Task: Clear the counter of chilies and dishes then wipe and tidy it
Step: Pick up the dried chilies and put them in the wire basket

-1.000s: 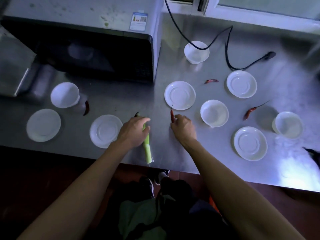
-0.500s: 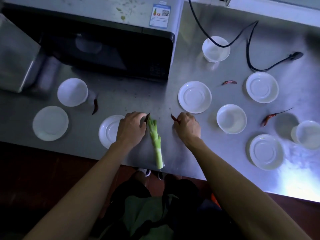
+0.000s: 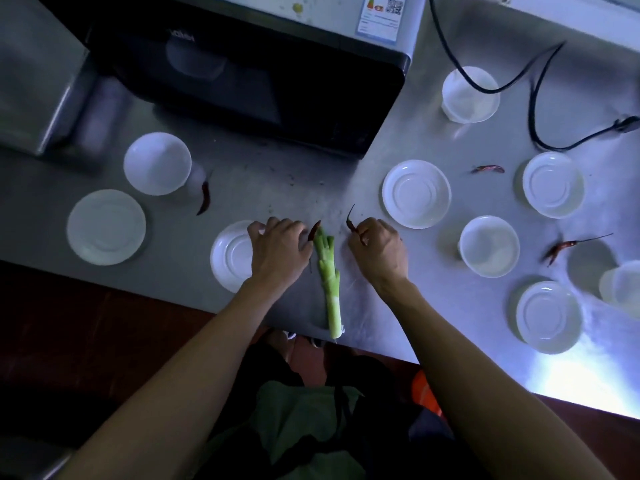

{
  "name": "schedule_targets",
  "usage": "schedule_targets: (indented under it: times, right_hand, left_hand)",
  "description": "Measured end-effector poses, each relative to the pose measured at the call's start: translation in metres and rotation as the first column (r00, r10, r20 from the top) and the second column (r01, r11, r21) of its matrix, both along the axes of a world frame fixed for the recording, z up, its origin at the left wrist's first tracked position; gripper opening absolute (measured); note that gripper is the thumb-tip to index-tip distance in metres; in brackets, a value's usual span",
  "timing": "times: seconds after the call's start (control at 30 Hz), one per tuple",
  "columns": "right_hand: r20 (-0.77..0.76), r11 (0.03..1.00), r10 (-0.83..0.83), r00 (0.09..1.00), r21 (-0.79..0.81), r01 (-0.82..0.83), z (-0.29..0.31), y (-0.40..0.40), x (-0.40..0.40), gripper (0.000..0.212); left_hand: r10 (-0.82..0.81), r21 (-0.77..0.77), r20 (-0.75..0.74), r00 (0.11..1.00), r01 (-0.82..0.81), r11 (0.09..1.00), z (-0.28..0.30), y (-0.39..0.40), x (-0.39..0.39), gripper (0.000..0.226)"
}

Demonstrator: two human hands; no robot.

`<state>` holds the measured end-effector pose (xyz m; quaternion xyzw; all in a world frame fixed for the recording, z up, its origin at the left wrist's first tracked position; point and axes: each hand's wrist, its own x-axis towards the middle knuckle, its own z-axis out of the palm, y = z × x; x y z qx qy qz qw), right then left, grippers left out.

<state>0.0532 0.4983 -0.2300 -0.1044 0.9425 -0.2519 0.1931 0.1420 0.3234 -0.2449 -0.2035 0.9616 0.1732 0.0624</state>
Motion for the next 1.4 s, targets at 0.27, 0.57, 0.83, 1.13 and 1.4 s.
schedule_targets:
  times: [0.27,0.57,0.83,1.13,1.4]
  right_hand:
    - [0.012,0.999,0.010,1.000,-0.037,-0.010,0.001,-0.001,0.009,0.008]
    - [-0.033,0.988,0.070,0.997,-0.134,-0.073,0.003,0.012,0.014,0.023]
    - [-0.050,0.952,0.107,0.993,-0.284,-0.117,0.008,0.007,0.015,0.021]
    - [-0.078,0.911,0.258,0.963,-0.312,-0.269,0.025,-0.042,0.038,0.022]
    - [-0.028,0.896,0.316,0.948,-0.321,-0.308,0.039,-0.130,0.098,0.020]
  left_hand:
    - [0.020,-0.092,0.024,1.000,-0.018,0.996,-0.003,0.010,-0.004,0.019]
    - [0.070,-0.100,-0.006,0.998,-0.070,0.992,0.001,0.015,-0.005,0.016]
    - [0.189,0.001,-0.056,0.980,-0.189,0.982,0.025,0.013,0.014,0.014]
    - [0.348,0.123,-0.141,0.927,-0.333,0.935,0.043,-0.017,0.069,0.016]
    - [0.462,0.148,-0.157,0.873,-0.442,0.885,0.051,-0.095,0.150,0.015]
